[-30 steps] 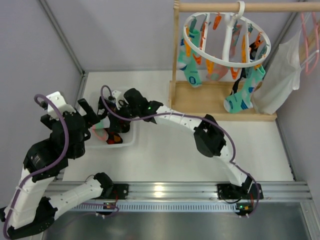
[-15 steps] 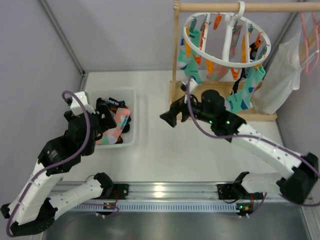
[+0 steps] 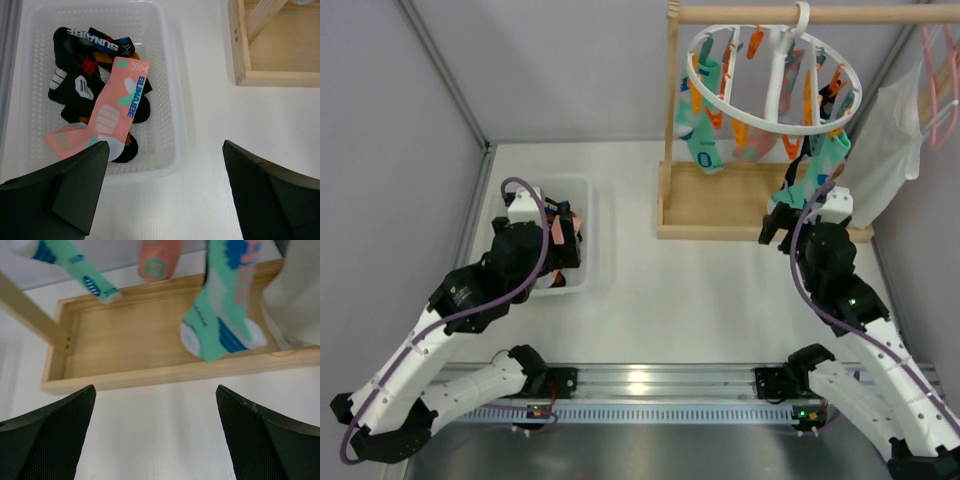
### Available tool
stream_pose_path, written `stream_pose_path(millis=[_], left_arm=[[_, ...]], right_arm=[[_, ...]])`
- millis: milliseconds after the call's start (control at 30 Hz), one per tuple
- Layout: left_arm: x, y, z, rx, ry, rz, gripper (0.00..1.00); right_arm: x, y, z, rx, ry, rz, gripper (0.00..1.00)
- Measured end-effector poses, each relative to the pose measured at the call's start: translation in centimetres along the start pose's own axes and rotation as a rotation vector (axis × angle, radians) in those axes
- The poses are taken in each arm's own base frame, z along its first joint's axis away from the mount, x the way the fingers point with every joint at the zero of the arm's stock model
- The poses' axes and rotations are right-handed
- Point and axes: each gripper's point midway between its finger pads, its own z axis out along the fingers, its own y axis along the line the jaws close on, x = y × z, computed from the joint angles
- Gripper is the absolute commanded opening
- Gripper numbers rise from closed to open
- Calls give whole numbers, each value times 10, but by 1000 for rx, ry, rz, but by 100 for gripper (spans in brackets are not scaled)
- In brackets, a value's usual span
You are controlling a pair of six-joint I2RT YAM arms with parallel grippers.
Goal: Remove the socks clipped to the hanger
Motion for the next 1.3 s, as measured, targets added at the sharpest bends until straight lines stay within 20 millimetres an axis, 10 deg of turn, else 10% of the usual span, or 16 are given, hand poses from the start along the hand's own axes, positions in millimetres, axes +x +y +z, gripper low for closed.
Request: stream_pose_path(millis=[267, 700, 933, 1000, 1033, 1300], left_arm=[[16, 4, 1, 19, 23, 58, 98], [60, -1, 16, 48, 119, 112, 98], [69, -8, 20, 79, 141, 113, 98], [69, -9, 20, 85, 141, 112, 99], [69, -10, 20, 87, 141, 111, 99], [51, -21, 15, 124, 126, 69, 99]], right_arm=[[23, -103, 30, 371, -18, 77, 99], [32, -131, 95, 153, -117, 97, 94], [25, -108, 111, -87, -190, 70, 55], [20, -98, 111, -153, -216, 56, 11], [18, -94, 111, -176, -226, 56, 4], [17, -52, 97, -307, -265, 36, 0]])
